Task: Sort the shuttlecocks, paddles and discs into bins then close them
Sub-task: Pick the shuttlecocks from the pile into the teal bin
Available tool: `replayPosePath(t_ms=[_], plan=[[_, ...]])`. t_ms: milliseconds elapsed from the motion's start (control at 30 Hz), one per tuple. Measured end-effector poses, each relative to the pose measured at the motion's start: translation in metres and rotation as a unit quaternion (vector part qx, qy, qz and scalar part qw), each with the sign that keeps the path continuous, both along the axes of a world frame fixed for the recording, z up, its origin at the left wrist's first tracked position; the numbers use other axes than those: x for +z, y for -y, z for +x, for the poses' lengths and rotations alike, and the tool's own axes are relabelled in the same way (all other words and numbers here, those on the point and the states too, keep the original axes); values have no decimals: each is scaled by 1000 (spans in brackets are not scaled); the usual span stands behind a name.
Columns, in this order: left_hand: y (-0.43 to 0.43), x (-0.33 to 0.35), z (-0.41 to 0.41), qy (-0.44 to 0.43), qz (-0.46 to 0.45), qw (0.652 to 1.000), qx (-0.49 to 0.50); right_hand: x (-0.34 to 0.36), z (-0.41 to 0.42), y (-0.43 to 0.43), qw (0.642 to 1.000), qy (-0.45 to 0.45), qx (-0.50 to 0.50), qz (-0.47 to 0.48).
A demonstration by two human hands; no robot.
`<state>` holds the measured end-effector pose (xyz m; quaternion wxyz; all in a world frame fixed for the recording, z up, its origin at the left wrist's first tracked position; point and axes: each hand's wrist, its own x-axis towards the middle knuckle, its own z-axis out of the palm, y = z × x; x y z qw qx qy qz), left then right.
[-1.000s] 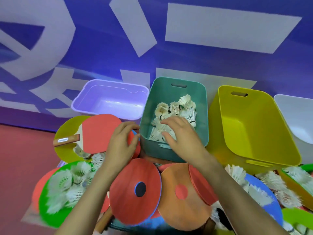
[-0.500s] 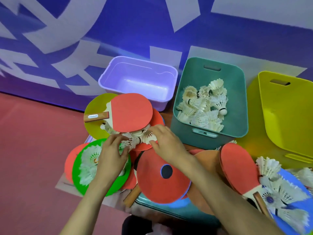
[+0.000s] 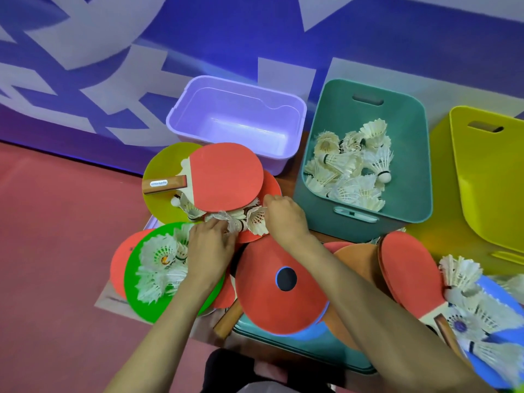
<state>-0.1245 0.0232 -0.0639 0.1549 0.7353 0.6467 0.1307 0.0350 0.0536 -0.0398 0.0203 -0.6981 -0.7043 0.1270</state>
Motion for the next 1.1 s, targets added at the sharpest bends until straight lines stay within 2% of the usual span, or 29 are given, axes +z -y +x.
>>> replayPosePath(t_ms=[133,267,467,633,733,933,1100], plan=[[7,16,5,78,40,996,20,12,11,14,1000,2,6,15],[11,30,14,186,21,979,77,26,24,34,998,-22,12,51],[17,54,30,226,80,971,20,56,44,61,990,-66,23,118],[16,90,57,305,136,943,-7,86,74,71,965,-123,-4,230],[8,107,79,314,161,935,-36,101,98,69,949,-145,-38,277],[-14,122,130,329,144,929,-85,112,150,58,943,-142,-98,285],[-36,122,165,278,105,949,-105,108,186,45,954,-94,-131,254]])
